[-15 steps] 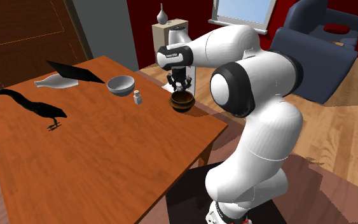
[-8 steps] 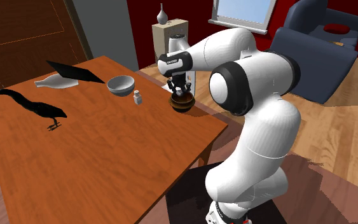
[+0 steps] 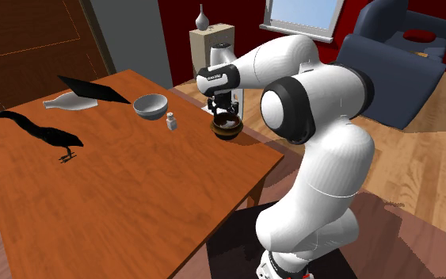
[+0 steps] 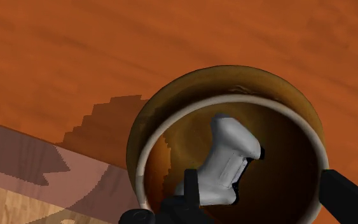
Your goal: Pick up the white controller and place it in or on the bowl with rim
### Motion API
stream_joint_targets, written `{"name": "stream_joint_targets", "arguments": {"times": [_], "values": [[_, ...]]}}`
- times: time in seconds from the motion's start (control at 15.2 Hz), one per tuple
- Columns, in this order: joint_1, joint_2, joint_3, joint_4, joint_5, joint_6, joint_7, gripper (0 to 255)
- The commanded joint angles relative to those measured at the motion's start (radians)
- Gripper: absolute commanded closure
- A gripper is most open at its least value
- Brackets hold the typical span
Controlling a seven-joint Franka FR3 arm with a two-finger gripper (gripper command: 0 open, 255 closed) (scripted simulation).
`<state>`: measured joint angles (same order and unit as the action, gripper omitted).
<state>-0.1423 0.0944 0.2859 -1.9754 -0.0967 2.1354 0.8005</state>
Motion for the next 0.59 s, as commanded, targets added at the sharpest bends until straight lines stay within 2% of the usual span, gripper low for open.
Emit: {"name": "stream_joint_targets", "arguments": {"times": [0.0,0.2,0.46,0.53], "values": [[0.000,0.000,0.000,0.000,0.000,0.000,0.000,0],[0.000,0.000,0.000,0.000,0.000,0.000,0.000,0],[0.000,-0.047,0.003,0.073,0.020,-0.117,-0.013,0],[0.000,-0.047,0.003,0.073,0.020,-0.117,-0.013,0]]}}
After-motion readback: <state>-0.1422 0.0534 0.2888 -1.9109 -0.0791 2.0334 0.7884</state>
